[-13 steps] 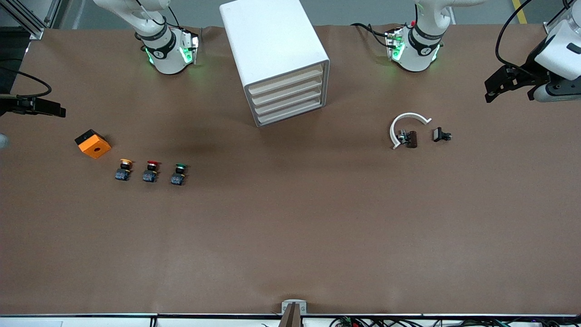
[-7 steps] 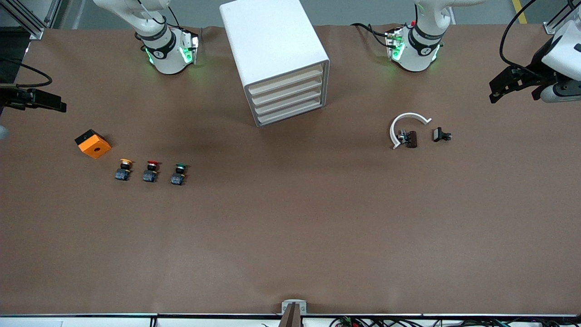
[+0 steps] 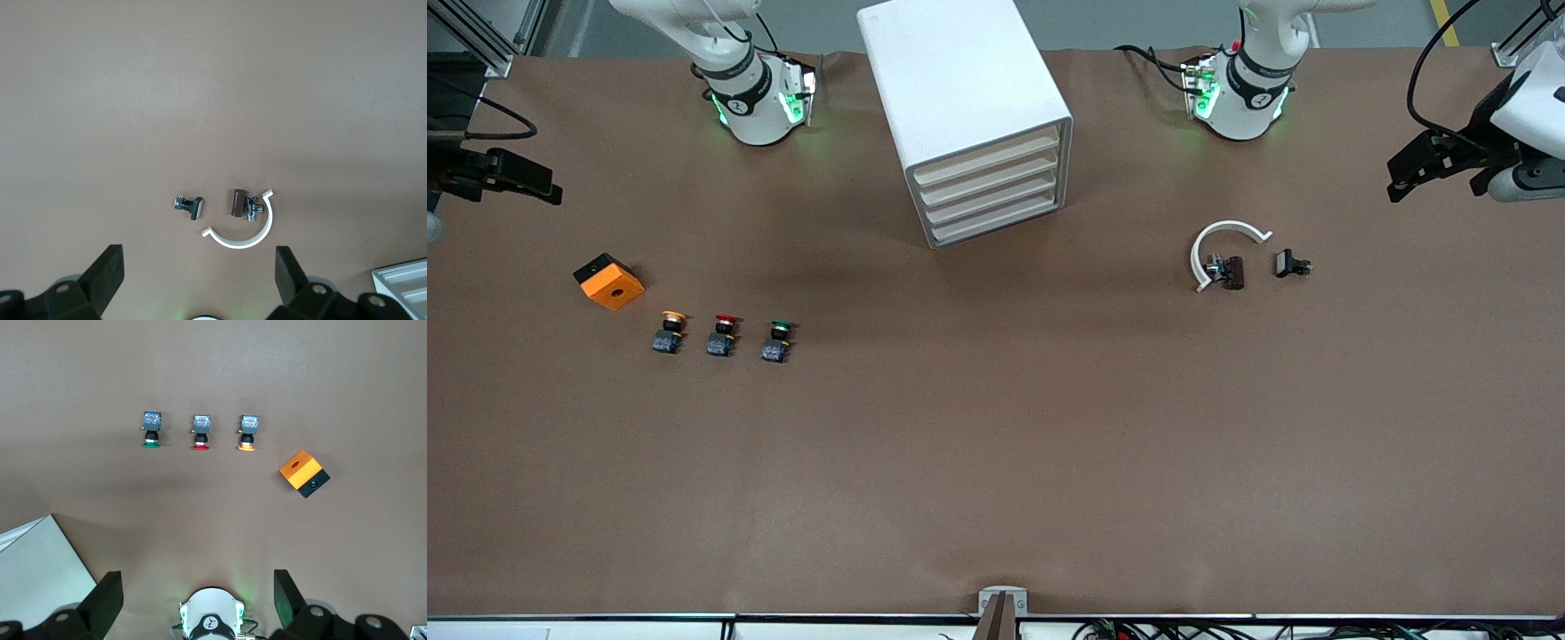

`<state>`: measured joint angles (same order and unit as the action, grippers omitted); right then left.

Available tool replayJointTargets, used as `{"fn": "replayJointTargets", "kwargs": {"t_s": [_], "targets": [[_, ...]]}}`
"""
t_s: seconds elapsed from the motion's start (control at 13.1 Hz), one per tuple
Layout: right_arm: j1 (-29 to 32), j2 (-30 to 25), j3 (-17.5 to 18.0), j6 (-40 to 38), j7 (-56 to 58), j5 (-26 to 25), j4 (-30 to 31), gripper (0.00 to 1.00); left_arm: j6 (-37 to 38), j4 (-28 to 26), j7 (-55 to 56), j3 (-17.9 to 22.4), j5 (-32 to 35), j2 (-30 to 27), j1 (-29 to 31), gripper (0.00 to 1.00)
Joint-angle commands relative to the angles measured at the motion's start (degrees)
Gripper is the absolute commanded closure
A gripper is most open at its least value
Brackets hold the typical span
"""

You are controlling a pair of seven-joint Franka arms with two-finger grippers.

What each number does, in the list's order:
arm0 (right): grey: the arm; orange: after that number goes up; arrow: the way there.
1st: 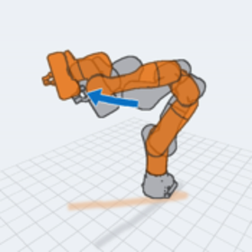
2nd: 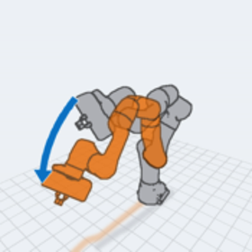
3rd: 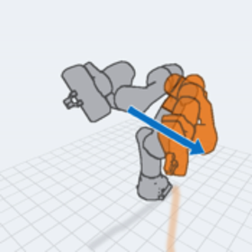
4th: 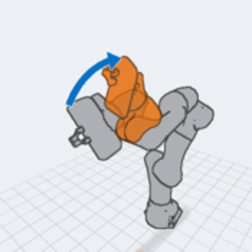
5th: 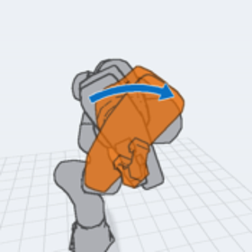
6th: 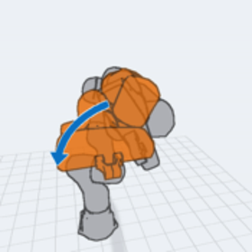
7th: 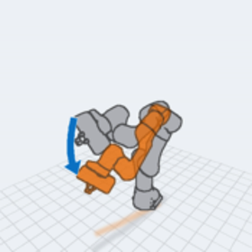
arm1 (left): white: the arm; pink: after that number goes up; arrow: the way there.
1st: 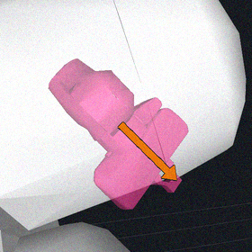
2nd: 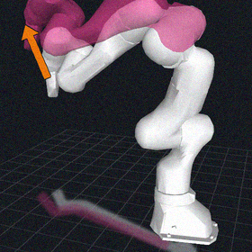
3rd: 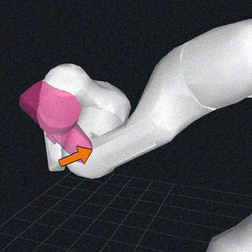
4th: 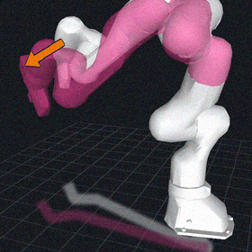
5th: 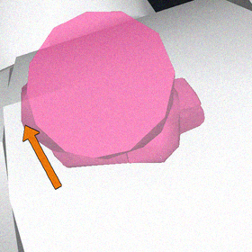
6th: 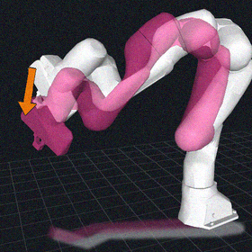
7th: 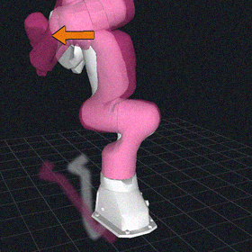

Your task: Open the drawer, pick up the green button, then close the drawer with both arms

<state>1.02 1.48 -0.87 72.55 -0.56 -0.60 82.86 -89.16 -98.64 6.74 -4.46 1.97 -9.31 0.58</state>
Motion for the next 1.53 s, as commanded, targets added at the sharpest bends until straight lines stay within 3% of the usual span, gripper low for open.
{"fn": "replayJointTargets", "kwargs": {"t_s": [0.0,1.45], "targets": [[-0.14,-6.03,-0.10,4.08,-0.75,0.69,7.73,0.00,0.39,-1.11,-1.03,0.16,-0.92,-1.59,0.38,0.00],[1.97,-9.12,1.22,6.81,-3.39,1.22,7.58,0.00,1.01,3.81,-1.20,-0.46,-0.83,1.57,-0.58,0.00]]}}
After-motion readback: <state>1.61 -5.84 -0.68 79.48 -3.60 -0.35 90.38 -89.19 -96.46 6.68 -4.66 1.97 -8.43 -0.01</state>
